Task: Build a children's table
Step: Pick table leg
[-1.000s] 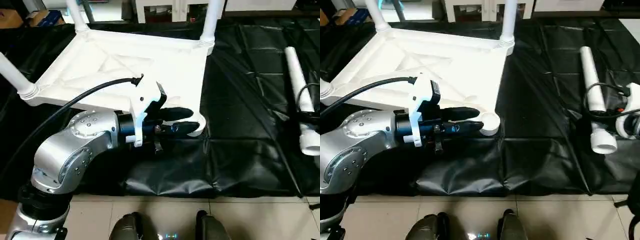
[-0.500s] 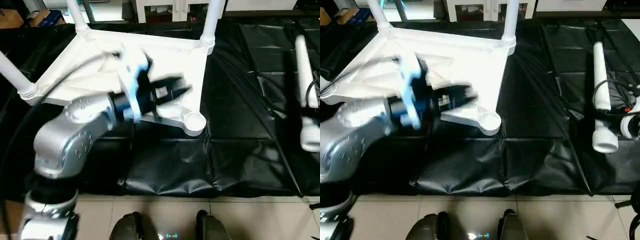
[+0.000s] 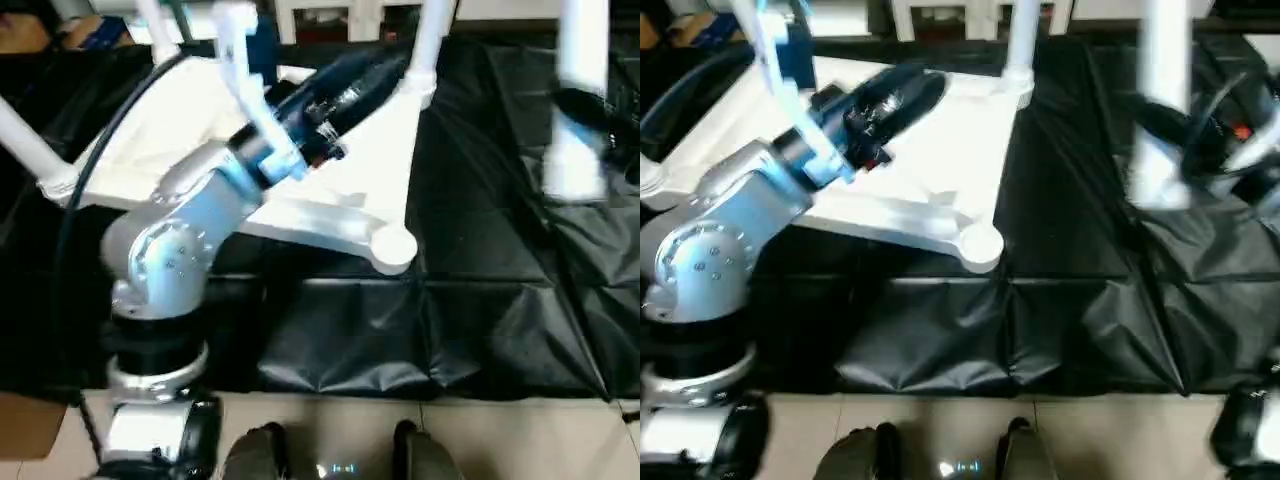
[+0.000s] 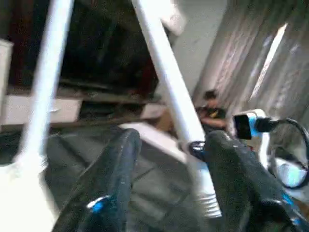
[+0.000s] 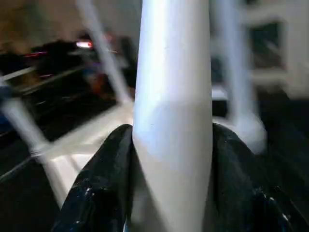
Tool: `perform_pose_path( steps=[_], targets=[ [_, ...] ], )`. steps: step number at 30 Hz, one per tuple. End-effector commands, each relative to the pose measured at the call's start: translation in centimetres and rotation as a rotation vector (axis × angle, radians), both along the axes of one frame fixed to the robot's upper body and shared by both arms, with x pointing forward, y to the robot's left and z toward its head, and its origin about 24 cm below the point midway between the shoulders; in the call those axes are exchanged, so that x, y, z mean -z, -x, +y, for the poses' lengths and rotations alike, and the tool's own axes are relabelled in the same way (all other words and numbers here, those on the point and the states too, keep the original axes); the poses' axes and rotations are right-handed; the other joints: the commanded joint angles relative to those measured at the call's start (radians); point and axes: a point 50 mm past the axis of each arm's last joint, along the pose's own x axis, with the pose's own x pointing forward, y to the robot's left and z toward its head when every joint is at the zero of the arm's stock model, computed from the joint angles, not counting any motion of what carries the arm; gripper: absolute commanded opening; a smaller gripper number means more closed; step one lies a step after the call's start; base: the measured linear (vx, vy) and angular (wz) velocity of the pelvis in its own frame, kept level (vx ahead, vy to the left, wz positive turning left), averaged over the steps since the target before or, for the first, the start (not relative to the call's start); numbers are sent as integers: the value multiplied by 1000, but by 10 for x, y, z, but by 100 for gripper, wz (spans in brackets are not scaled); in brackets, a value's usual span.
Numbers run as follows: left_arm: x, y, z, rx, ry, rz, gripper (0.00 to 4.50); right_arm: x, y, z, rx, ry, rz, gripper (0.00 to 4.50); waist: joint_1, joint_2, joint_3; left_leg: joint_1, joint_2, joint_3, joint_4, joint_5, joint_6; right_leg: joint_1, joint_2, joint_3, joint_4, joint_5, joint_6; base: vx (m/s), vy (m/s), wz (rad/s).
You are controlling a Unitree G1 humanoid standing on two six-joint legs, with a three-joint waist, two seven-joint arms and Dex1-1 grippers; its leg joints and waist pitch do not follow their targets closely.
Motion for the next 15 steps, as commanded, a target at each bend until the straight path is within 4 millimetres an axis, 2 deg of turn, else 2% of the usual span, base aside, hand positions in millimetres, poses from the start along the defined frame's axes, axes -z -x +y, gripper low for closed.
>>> perform_pose_path(
  steps=[1,4,5,7,10,11,13,15],
  targets=[
    [-5,1,-2,38,37,4,286,-4,7,11,-49,28,-58,185,2,-33,-98,30,-11,11,-53,-113,163,68,18,-7,-62,-251,-229,0,0,0],
    [-10,2,-9,90,81,10,299,-2,12,29,-120,67,-80,185,2,-32,-96,29,-13,8,-58,-132,135,68,16,-7,-67,-293,-196,0,0,0],
    [-12,3,-11,134,112,20,317,4,15,40,-147,126,-81,185,4,-32,-100,30,-12,7,-57,-125,125,67,16,-6,-67,-276,-191,0,0,0],
    [-14,5,-14,194,149,35,329,14,21,54,-177,206,-78,185,7,-31,-99,25,-12,5,-59,-115,116,71,14,-5,-62,-253,-187,0,0,0],
    [-14,6,-14,215,155,42,347,20,24,62,-204,236,-72,185,6,-31,-102,23,-14,5,-57,-100,124,72,14,-5,-60,-221,-188,0,0,0],
    [-14,6,-14,212,159,51,352,22,26,66,-222,252,-70,185,4,-36,-103,23,-15,6,-57,-99,127,74,15,-5,-60,-219,-187,0,0,0],
    [-14,6,-13,210,163,57,364,24,27,70,-239,260,-68,185,4,-32,-103,23,-15,5,-56,-91,129,74,14,-4,-58,-211,-187,0,0,0],
    [-14,5,-12,215,171,65,387,27,29,75,-256,274,-70,185,3,-34,-104,22,-14,5,-55,-82,132,76,14,-4,-55,-197,-191,0,0,0]
  ],
)
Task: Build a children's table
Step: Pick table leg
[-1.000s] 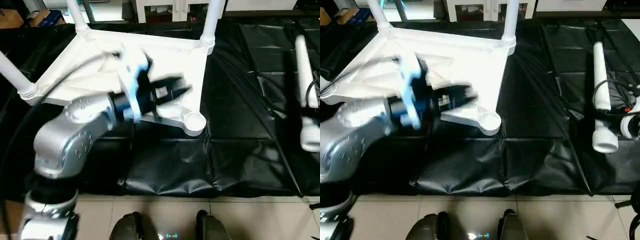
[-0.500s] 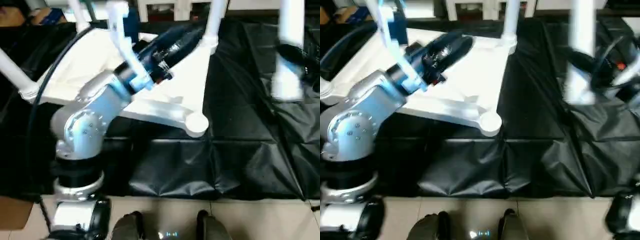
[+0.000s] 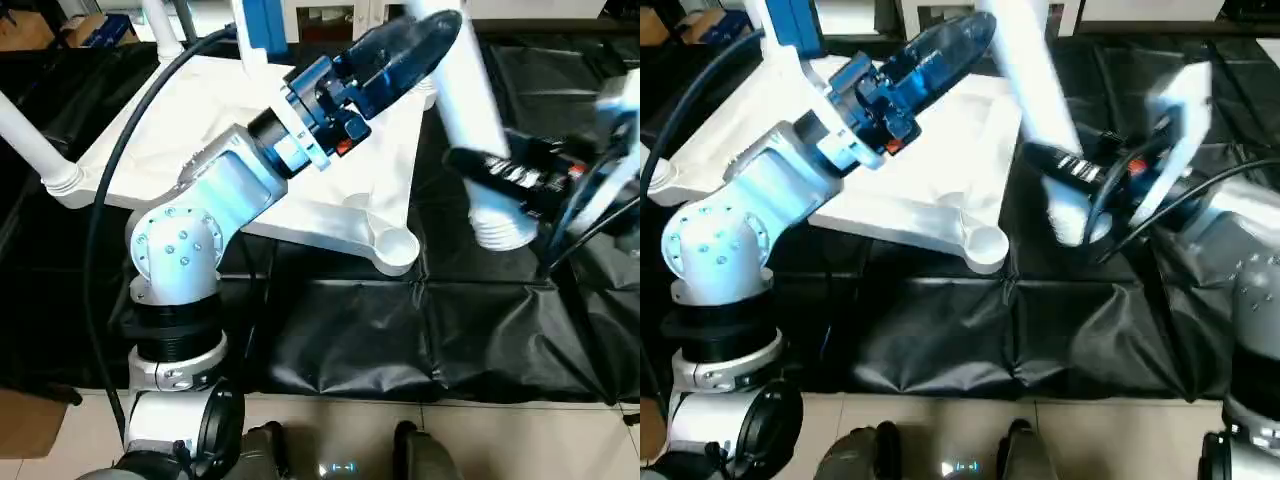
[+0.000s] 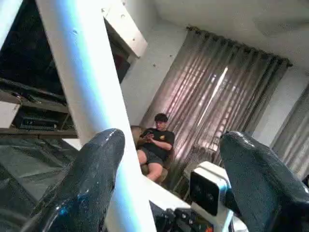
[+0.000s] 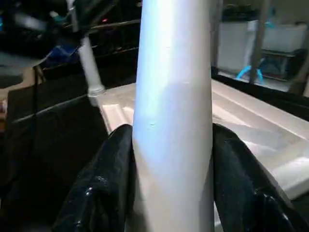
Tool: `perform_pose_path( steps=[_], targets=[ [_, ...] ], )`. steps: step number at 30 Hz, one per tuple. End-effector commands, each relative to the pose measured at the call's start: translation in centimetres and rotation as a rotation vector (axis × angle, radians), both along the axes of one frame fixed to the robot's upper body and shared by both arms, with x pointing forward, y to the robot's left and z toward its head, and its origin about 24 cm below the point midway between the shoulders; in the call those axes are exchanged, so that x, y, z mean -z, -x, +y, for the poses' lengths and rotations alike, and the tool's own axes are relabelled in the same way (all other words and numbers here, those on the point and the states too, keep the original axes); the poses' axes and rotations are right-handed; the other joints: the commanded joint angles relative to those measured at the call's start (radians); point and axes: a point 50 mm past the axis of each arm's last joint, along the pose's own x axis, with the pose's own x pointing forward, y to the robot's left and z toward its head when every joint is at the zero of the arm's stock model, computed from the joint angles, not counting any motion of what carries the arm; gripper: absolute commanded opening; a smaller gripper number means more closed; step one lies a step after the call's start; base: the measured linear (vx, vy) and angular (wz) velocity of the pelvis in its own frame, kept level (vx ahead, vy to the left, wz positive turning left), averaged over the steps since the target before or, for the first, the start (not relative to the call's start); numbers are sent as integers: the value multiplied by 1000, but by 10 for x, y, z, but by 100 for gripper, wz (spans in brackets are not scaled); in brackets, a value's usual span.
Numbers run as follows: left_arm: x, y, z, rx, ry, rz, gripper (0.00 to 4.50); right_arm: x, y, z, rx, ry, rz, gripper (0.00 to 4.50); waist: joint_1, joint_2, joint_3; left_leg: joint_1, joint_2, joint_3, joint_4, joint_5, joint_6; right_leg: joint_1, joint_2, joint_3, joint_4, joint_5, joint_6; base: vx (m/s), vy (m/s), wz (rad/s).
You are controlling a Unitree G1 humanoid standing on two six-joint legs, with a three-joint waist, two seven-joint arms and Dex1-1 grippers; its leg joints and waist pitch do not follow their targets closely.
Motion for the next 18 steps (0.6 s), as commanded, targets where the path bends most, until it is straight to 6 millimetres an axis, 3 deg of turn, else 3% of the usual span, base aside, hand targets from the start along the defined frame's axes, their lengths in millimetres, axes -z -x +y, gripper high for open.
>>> perform_pose_path(
  steps=[1,4,7,14,18],
  targets=[
    [0,-2,2,-12,-4,15,393,-3,4,8,-28,22,-45,185,0,-33,-104,24,-14,5,-54,-82,133,75,16,-3,-56,-193,-199,0,0,0],
    [3,-8,5,-68,-29,36,431,-5,4,10,-23,17,-61,185,-2,-33,-106,25,-15,5,-53,-80,133,76,17,-4,-56,-198,-194,0,0,0],
    [7,-15,7,-126,-49,58,441,-9,3,11,1,0,-92,185,-4,-32,-107,24,-16,5,-51,-79,134,76,17,-4,-55,-196,-182,0,0,0],
    [8,-19,9,-160,-46,78,450,-10,5,14,-8,2,-102,185,-3,-31,-116,24,-16,4,-45,-38,151,82,17,-4,-42,-108,-221,0,0,0],
    [2,-19,8,-140,-9,72,450,-2,7,17,-31,36,-66,185,-3,-32,-118,24,-16,4,-44,-40,155,83,16,-4,-41,-110,-224,0,0,0]
  ],
)
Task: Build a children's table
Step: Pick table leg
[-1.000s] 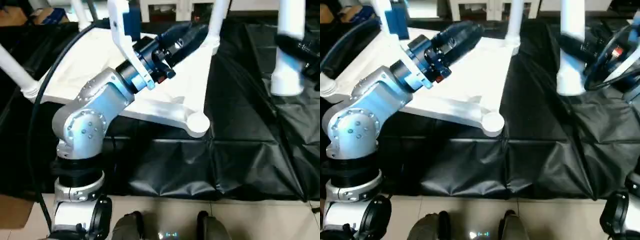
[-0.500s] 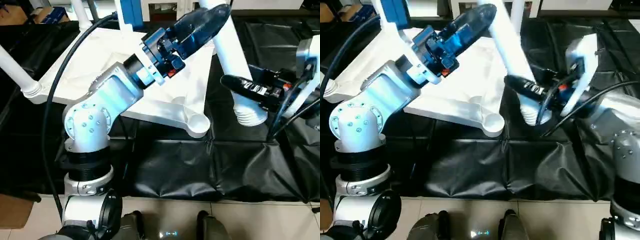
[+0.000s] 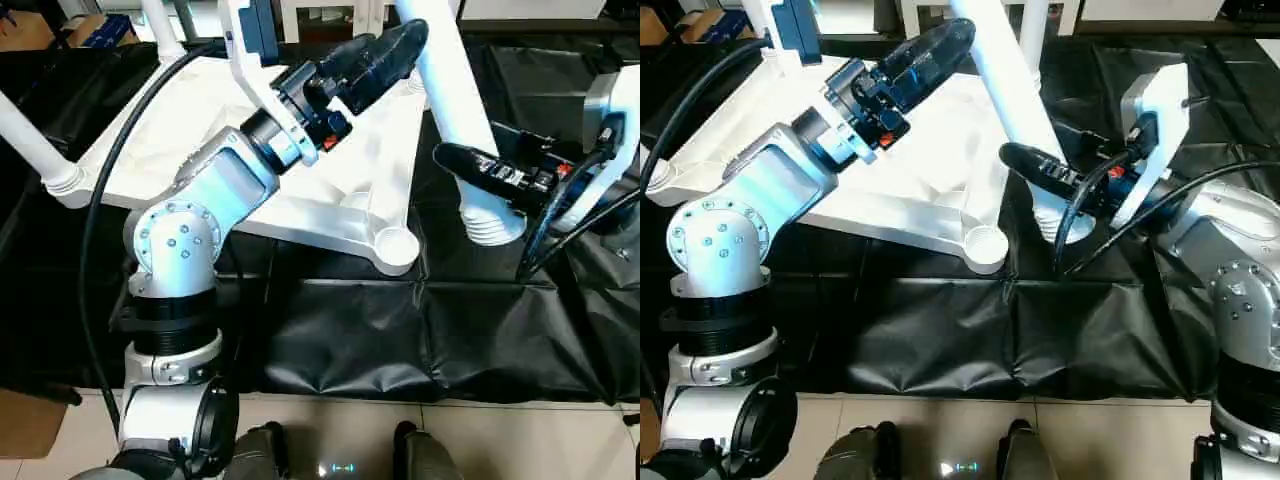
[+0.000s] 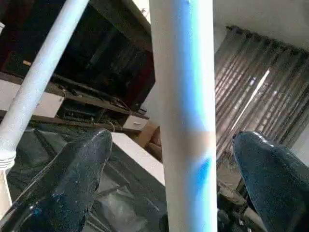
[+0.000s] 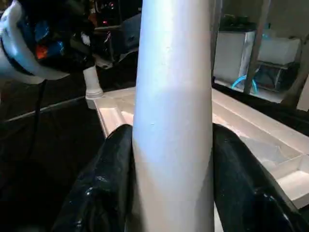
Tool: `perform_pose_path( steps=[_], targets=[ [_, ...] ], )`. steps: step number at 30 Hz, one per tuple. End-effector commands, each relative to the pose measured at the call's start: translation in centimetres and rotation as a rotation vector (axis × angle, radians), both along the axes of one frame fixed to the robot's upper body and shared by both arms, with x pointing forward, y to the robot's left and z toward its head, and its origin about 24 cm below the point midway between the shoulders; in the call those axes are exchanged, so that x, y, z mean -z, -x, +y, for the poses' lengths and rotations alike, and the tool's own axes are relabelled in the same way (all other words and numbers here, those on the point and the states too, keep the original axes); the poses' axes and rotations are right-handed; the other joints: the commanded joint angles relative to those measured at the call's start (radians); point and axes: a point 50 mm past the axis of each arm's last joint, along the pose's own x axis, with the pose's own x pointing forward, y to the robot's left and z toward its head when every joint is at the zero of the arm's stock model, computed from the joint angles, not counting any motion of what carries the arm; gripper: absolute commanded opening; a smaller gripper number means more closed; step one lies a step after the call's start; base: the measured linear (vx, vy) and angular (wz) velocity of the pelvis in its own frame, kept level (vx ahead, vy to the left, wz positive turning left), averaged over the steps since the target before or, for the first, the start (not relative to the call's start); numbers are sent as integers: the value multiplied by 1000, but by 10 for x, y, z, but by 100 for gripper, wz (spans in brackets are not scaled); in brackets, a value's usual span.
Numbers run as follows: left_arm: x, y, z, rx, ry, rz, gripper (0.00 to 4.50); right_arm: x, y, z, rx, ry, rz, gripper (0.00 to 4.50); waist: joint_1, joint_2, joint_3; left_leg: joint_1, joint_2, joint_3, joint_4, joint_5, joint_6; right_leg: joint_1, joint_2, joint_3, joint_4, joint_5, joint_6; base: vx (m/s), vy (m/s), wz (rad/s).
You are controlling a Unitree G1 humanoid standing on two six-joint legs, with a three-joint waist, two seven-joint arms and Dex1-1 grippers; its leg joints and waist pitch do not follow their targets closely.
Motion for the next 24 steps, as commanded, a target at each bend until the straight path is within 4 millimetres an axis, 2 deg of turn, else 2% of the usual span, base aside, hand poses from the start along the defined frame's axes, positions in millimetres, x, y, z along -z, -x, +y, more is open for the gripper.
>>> perform_pose_path(
  steps=[1,5,10,12,15,16,18,19,21,24],
  targets=[
    [-8,1,0,8,19,-23,450,-2,6,6,-38,21,-18,185,4,-32,-117,25,-15,5,-46,-41,154,83,16,-3,-44,-109,-225,0,0,0],
    [-16,13,-5,112,57,-45,450,12,8,8,-47,97,21,185,5,-33,-119,24,-14,5,-45,-52,149,84,17,-4,-44,-108,-237,0,0,0],
    [-15,13,-6,102,44,-41,450,14,9,10,-58,115,23,185,4,-33,-117,24,-15,4,-44,-69,147,83,15,-4,-47,-152,-220,0,0,0],
    [-14,9,-5,79,52,0,414,13,8,10,-51,122,17,185,3,-32,-118,24,-15,4,-44,-67,144,83,16,-4,-45,-148,-218,0,0,0],
    [-13,5,-5,63,56,46,410,12,7,10,-48,127,14,185,2,-34,-118,23,-16,4,-43,-66,141,83,17,-4,-45,-145,-217,0,0,0],
    [-12,4,-4,54,51,55,380,12,7,11,-50,130,14,185,3,-34,-118,24,-16,3,-43,-67,142,84,17,-4,-46,-152,-213,0,0,0],
    [-12,4,-4,53,61,65,369,12,8,11,-54,133,16,185,3,-33,-119,24,-16,3,-42,-59,146,83,17,-4,-45,-144,-215,0,0,0],
    [-12,4,-4,51,64,66,364,13,8,11,-56,135,17,185,2,-39,-120,23,-17,4,-41,-55,149,84,18,-4,-44,-132,-216,0,0,0],
    [-13,3,-3,45,76,70,351,13,8,12,-60,139,19,185,3,-36,-120,23,-17,3,-40,-50,154,84,18,-4,-43,-125,-220,0,0,0],
    [-15,2,-3,37,88,75,327,13,8,12,-60,142,18,185,3,-38,-121,23,-17,4,-39,-50,157,84,18,-4,-43,-131,-219,0,0,0]
  ],
)
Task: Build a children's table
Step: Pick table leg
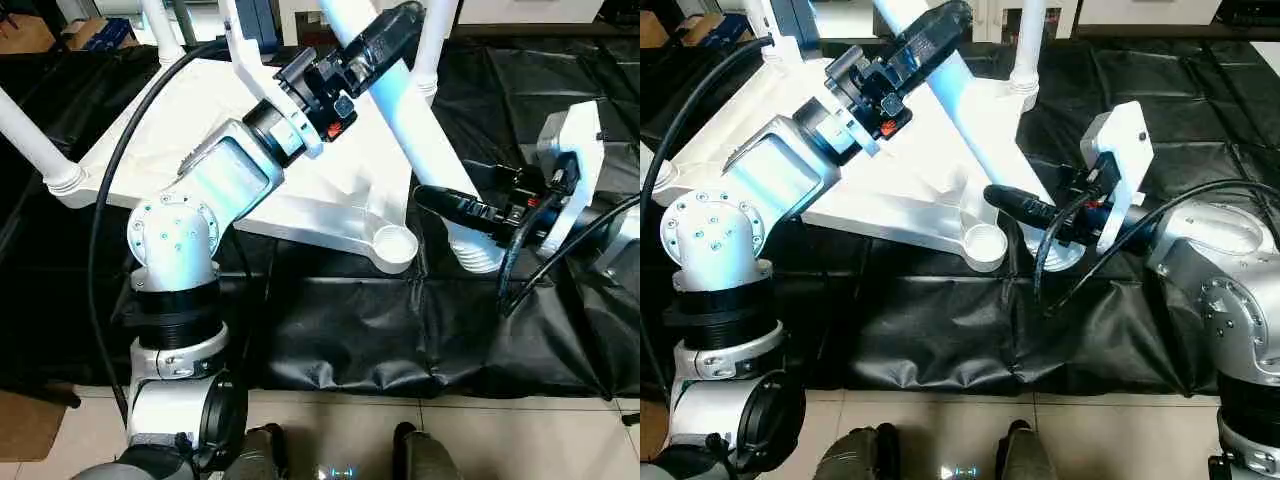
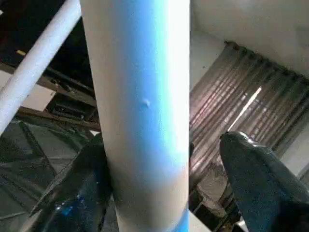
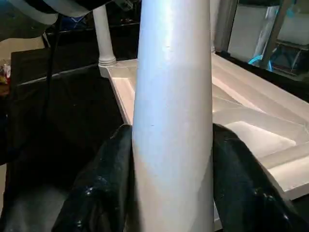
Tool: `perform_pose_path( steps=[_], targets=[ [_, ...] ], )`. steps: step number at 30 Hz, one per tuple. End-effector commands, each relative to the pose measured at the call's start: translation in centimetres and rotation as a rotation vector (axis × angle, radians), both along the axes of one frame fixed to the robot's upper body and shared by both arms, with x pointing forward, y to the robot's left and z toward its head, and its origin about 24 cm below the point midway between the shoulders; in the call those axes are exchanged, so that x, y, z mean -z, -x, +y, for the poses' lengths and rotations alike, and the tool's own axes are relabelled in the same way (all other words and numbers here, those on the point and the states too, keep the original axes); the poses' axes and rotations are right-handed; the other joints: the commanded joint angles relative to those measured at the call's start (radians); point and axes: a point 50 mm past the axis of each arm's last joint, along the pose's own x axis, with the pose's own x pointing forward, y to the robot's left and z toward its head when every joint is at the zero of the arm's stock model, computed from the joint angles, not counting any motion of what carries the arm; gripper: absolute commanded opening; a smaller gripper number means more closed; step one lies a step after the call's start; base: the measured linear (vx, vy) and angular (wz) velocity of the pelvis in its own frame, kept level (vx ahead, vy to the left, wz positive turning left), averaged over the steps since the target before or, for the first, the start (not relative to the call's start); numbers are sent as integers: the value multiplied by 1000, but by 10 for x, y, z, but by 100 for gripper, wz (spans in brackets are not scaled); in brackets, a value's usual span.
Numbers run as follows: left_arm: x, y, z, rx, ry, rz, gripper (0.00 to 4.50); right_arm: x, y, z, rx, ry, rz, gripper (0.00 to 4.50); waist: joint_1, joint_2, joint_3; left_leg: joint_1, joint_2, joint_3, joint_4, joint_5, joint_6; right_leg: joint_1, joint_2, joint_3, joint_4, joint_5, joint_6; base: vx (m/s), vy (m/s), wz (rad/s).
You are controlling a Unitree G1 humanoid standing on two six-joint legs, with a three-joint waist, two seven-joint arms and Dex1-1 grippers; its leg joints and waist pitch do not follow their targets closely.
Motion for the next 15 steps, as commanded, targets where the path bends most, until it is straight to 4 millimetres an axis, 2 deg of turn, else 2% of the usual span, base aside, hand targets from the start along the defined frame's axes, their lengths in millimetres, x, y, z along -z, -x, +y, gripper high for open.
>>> perform_pose_path(
  steps=[1,7,15],
  targets=[
    [-9,2,-1,12,16,-23,317,-5,4,4,-23,22,-32,185,3,-37,-119,23,-17,5,-46,-50,157,83,18,-5,-46,-136,-217,0,0,0],
    [-10,1,1,5,25,-13,282,-6,3,3,-19,20,-35,185,3,-37,-118,22,-18,4,-44,-52,159,82,18,-5,-45,-141,-217,0,0,0],
    [-10,-1,5,1,44,-2,215,-6,2,4,-12,20,-38,185,3,-36,-117,24,-18,3,-46,-78,139,79,18,-6,-50,-188,-200,0,0,0]
  ],
)
